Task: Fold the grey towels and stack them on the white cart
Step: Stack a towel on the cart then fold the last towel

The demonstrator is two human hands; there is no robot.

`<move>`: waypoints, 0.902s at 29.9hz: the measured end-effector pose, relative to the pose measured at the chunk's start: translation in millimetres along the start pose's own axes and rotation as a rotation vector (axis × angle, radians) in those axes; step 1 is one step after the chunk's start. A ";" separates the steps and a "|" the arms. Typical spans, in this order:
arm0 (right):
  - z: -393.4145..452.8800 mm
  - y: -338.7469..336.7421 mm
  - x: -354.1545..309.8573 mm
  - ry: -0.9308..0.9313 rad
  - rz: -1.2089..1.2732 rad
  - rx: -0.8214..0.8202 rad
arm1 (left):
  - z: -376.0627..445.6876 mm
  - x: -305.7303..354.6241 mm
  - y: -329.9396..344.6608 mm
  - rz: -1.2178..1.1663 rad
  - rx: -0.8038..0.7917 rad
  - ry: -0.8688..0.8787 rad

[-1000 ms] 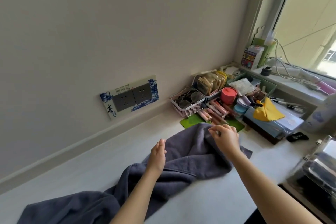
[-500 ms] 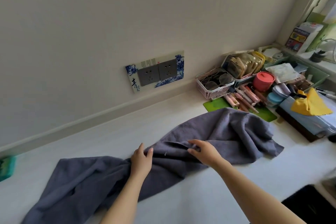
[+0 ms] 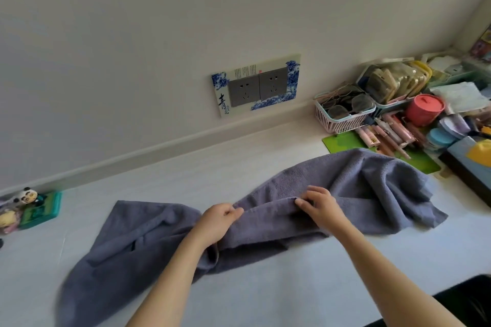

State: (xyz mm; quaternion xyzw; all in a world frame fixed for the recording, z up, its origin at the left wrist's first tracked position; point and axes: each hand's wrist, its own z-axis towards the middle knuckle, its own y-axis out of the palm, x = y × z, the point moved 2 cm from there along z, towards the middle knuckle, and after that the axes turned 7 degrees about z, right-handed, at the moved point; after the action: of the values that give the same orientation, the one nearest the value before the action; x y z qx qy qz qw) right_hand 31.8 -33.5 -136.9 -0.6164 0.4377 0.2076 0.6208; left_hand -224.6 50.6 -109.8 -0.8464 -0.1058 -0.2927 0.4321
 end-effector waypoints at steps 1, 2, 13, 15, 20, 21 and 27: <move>-6.6 -10.8 -5.5 0.021 0.003 -0.137 | -5.3 2.0 0.8 0.052 -0.163 -0.002; -13.1 -19.3 -9.8 0.067 -0.075 -0.308 | -13.9 5.8 3.3 0.087 -0.362 -0.028; -26.1 12.1 -2.4 0.090 -0.364 -0.337 | -5.3 -6.5 40.0 0.404 0.106 -0.035; -24.8 34.5 -9.3 -0.034 -0.390 -0.342 | -5.6 -15.9 43.2 0.504 0.105 -0.079; -23.4 78.2 -8.9 -0.039 -0.380 -0.502 | -12.7 -38.0 43.4 0.475 0.296 -0.110; -21.1 81.8 -4.9 -0.027 -0.425 -0.475 | -14.5 -44.6 38.3 0.449 0.356 -0.117; 18.7 82.7 -11.5 0.224 -0.590 -0.113 | -27.3 -107.5 8.1 0.237 0.344 -0.534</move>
State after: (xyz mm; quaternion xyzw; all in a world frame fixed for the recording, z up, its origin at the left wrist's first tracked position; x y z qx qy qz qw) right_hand -34.9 0.2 -178.7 -0.7692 0.2936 -0.0267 0.5669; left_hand -318.8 32.0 -165.9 -0.8143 -0.1641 0.0136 0.5566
